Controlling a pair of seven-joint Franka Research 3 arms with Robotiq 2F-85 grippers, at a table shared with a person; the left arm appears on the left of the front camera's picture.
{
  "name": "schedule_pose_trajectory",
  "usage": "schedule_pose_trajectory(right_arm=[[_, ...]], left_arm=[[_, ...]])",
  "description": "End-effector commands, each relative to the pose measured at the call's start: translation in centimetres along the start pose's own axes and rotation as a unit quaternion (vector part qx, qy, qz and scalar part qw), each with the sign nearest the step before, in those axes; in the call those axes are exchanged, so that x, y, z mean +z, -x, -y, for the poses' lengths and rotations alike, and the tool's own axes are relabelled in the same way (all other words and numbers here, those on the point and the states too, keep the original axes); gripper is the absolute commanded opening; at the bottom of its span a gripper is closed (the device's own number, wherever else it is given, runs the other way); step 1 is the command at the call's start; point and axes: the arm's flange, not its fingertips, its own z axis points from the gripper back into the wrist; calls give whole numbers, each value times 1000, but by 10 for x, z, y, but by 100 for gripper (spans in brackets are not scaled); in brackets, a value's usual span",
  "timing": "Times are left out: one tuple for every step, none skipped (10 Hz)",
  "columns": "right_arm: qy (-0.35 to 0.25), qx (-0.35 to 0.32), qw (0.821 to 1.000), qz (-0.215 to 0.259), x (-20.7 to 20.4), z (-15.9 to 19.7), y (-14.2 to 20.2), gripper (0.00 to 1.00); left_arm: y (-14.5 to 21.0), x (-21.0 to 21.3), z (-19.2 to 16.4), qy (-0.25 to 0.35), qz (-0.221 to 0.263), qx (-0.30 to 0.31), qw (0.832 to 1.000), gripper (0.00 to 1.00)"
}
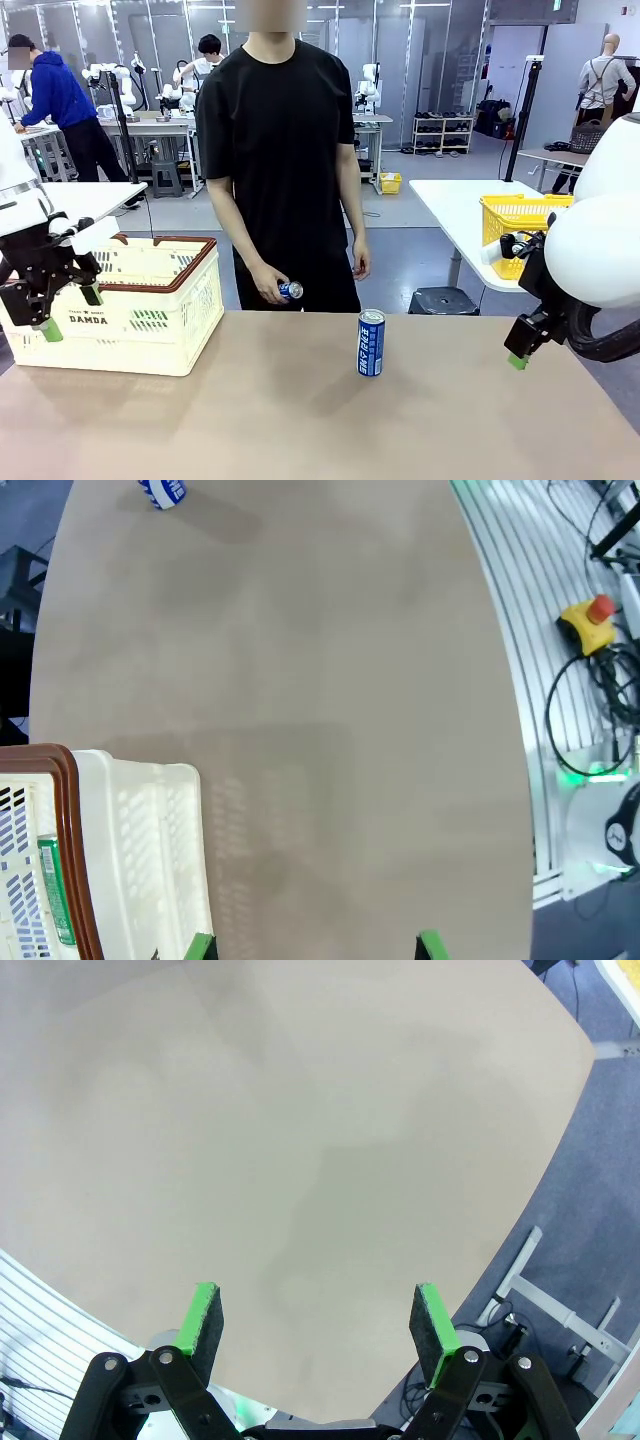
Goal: Place the drinks into the Shopping basket.
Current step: Pick up one drink and place it into the Shopping basket.
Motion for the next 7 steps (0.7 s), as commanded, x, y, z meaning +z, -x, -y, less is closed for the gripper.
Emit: schedule_pose_trajectory(right_arm=[[-1, 1, 1000, -2, 0, -1, 1, 94], [-1, 1, 1000, -2, 0, -1, 1, 94], [-1, 1, 1000, -2, 0, -1, 1, 94], [-1, 1, 1000, -2, 0, -1, 1, 94], [-1, 1, 1000, -2, 0, -1, 1, 94], [-1, 1, 1000, -2, 0, -1, 1, 94], [-1, 1, 1000, -2, 0, -1, 1, 94]], left_arm=[[0, 0, 0, 0, 0, 0, 1000, 100], [-20, 6, -12, -10, -18, -50, 999, 100], [-49, 15, -22, -18, -35, -75, 996, 100], [-81, 24, -36, -29, -26, -82, 996, 100], [-108, 30, -52, -32, -28, -83, 996, 100], [-138, 33, -71, -27, -30, -103, 994, 100], [-168, 31, -91, -28, -31, -129, 991, 100]])
